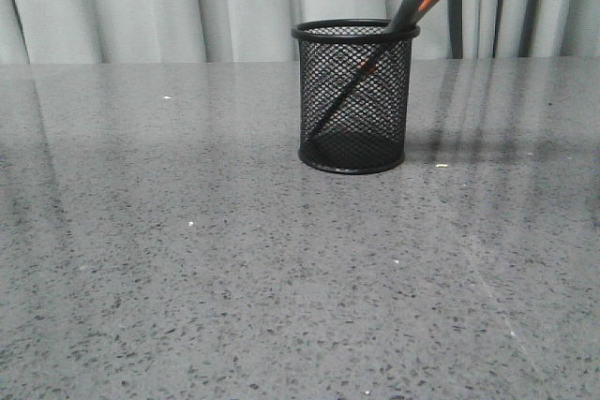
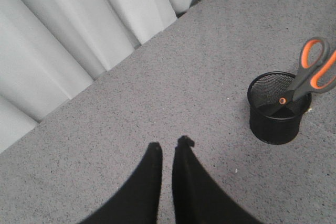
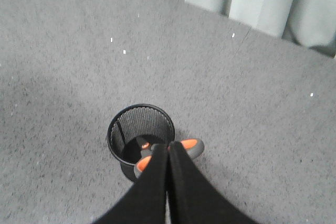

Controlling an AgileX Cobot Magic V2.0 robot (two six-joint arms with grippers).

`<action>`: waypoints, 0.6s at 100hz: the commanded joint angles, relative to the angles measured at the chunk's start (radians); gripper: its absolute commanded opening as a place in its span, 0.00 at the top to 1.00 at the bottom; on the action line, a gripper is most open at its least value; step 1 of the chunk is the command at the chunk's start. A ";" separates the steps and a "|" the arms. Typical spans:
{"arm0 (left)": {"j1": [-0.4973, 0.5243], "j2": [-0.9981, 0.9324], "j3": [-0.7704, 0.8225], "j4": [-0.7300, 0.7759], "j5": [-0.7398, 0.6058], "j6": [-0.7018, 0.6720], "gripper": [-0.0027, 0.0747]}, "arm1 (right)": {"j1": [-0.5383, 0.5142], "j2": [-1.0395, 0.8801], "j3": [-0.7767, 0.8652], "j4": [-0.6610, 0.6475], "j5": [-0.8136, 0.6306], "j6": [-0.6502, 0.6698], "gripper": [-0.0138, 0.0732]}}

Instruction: Put scissors into bucket

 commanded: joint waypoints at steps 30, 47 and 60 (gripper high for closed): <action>0.001 -0.367 0.576 -0.061 -0.647 -0.002 0.99 | 0.000 -0.447 0.603 0.008 -0.613 0.026 0.91; 0.001 -0.595 0.972 -0.098 -0.933 -0.002 0.99 | 0.000 -0.607 0.850 0.013 -0.780 0.026 0.91; 0.001 -0.764 1.241 -0.159 -1.093 -0.002 0.99 | 0.000 -0.730 1.028 0.019 -0.914 0.026 0.91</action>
